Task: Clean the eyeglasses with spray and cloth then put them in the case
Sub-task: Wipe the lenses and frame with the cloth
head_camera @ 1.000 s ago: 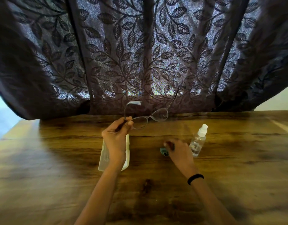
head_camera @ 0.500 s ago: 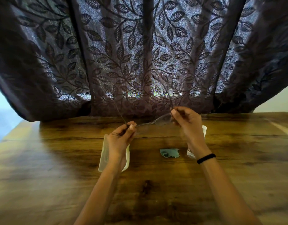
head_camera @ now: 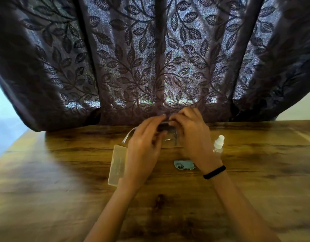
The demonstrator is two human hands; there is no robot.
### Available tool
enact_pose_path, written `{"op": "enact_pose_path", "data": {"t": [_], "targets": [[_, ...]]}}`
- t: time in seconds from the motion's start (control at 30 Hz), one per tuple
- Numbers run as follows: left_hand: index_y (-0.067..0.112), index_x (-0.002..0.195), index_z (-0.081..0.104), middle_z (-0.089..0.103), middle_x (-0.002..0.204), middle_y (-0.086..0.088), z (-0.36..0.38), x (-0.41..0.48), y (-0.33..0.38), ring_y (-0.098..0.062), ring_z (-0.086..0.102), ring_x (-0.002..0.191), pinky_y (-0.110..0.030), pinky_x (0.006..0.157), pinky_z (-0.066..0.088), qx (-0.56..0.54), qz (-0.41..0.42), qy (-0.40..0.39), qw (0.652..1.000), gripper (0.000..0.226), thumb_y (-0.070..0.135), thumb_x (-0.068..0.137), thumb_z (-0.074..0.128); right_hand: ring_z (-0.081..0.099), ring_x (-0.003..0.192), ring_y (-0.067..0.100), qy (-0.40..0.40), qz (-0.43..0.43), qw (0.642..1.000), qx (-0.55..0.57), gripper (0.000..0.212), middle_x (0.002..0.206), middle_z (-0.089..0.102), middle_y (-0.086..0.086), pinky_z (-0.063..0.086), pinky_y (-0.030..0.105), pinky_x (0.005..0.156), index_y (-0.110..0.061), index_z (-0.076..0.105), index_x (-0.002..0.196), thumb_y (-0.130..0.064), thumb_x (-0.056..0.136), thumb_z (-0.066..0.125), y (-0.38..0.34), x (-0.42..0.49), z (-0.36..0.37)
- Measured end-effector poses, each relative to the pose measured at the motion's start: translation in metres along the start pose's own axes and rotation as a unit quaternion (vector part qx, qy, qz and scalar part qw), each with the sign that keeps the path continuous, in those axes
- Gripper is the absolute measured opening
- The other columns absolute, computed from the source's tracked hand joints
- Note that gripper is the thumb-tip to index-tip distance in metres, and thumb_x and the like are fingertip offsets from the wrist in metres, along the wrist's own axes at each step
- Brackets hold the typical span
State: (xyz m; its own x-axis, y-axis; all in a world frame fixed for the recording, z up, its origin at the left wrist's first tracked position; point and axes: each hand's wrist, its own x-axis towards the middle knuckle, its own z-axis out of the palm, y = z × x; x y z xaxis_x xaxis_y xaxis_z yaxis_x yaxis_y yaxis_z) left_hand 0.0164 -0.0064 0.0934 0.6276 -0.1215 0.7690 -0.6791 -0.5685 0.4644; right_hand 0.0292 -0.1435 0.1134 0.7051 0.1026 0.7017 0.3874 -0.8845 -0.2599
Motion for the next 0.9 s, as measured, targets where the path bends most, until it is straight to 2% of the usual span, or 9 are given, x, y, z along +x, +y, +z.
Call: {"op": "enact_pose_path", "data": {"t": [0.1, 0.23, 0.37, 0.47, 0.63, 0.7, 0.77, 0.83, 0.9], "targets": [[0.013, 0.128, 0.049, 0.061, 0.12, -0.009, 0.002, 0.018, 0.008, -0.026, 0.058, 0.108, -0.036, 0.089, 0.049, 0.074, -0.018, -0.115, 0.99, 0.05, 0.007, 0.08, 0.061, 0.039, 0.089, 0.02, -0.025, -0.013, 0.999, -0.026, 0.005, 0.089, 0.057, 0.011, 0.032, 0.026, 0.056, -0.003, 0.062, 0.085, -0.005, 0.081, 0.061, -0.004, -0.004, 0.002], [0.016, 0.12, 0.053, 0.065, 0.108, -0.01, 0.002, 0.033, 0.006, -0.034, 0.06, 0.099, -0.047, 0.077, 0.049, 0.102, -0.045, -0.183, 0.977, 0.046, 0.011, 0.076, 0.065, 0.035, 0.087, 0.019, -0.026, -0.015, 0.999, -0.018, 0.008, 0.088, 0.056, 0.012, 0.033, 0.027, 0.055, -0.002, 0.063, 0.085, 0.0, 0.077, 0.061, -0.003, -0.007, 0.003], [0.015, 0.108, 0.06, 0.066, 0.1, -0.009, 0.002, 0.038, 0.003, -0.034, 0.06, 0.094, -0.044, 0.075, 0.048, 0.112, -0.039, -0.18, 0.977, 0.032, 0.012, 0.076, 0.061, 0.037, 0.086, 0.018, -0.012, -0.044, 0.999, 0.016, 0.012, 0.086, 0.058, 0.012, 0.035, 0.026, 0.06, -0.004, 0.064, 0.087, -0.004, 0.079, 0.057, -0.002, -0.008, 0.003], [0.012, 0.094, 0.065, 0.065, 0.087, -0.011, -0.002, 0.038, 0.002, -0.033, 0.06, 0.084, -0.03, 0.064, 0.035, 0.114, -0.014, -0.155, 0.981, 0.02, 0.014, 0.074, 0.064, 0.045, 0.089, 0.017, 0.013, -0.036, 0.994, 0.103, 0.015, 0.089, 0.061, 0.01, 0.04, 0.027, 0.07, -0.006, 0.066, 0.091, -0.007, 0.085, 0.052, -0.002, -0.008, 0.002], [0.019, 0.082, 0.072, 0.066, 0.074, -0.004, -0.021, 0.039, -0.007, -0.016, 0.059, 0.069, -0.026, 0.061, 0.038, 0.076, -0.038, -0.084, 0.993, 0.011, 0.023, 0.072, 0.073, 0.057, 0.084, 0.012, 0.127, 0.08, 0.965, 0.213, 0.013, 0.089, 0.061, -0.001, 0.044, 0.019, 0.075, -0.008, 0.066, 0.094, -0.012, 0.089, 0.055, 0.019, -0.018, 0.001], [0.015, 0.082, 0.073, 0.065, 0.071, -0.003, -0.028, 0.037, -0.013, -0.009, 0.054, 0.062, -0.027, 0.06, 0.042, 0.053, -0.047, -0.062, 0.996, 0.01, 0.02, 0.073, 0.073, 0.059, 0.081, 0.018, 0.063, 0.135, 0.97, 0.191, 0.01, 0.088, 0.063, 0.002, 0.047, 0.025, 0.072, -0.008, 0.065, 0.093, -0.01, 0.089, 0.057, 0.034, -0.029, 0.008], [0.012, 0.085, 0.073, 0.062, 0.069, 0.001, -0.031, 0.034, -0.02, -0.004, 0.051, 0.061, -0.018, 0.058, 0.042, 0.034, -0.043, -0.053, 0.997, 0.011, 0.016, 0.075, 0.072, 0.062, 0.08, 0.025, -0.086, 0.177, 0.972, 0.13, 0.011, 0.089, 0.066, 0.009, 0.049, 0.033, 0.07, -0.007, 0.065, 0.094, -0.014, 0.089, 0.057, 0.047, -0.045, 0.022], [0.01, 0.09, 0.073, 0.061, 0.068, 0.0, -0.031, 0.028, -0.024, -0.007, 0.052, 0.062, -0.013, 0.056, 0.04, 0.01, -0.045, -0.042, 0.998, 0.014, 0.013, 0.076, 0.072, 0.061, 0.094, 0.025, -0.23, 0.192, 0.952, 0.064, 0.02, 0.103, 0.066, 0.008, 0.047, 0.031, 0.076, -0.01, 0.063, 0.105, -0.022, 0.089, 0.057, 0.056, -0.063, 0.036], [0.01, 0.097, 0.071, 0.062, 0.069, -0.004, -0.029, 0.021, -0.027, -0.012, 0.055, 0.062, -0.018, 0.055, 0.043, -0.011, -0.057, -0.034, 0.998, 0.021, 0.01, 0.076, 0.071, 0.05, 0.116, 0.025, -0.322, 0.188, 0.928, 0.01, 0.034, 0.127, 0.056, 0.003, 0.043, 0.035, 0.092, -0.018, 0.058, 0.119, -0.026, 0.086, 0.06, 0.059, -0.077, 0.048]]}}
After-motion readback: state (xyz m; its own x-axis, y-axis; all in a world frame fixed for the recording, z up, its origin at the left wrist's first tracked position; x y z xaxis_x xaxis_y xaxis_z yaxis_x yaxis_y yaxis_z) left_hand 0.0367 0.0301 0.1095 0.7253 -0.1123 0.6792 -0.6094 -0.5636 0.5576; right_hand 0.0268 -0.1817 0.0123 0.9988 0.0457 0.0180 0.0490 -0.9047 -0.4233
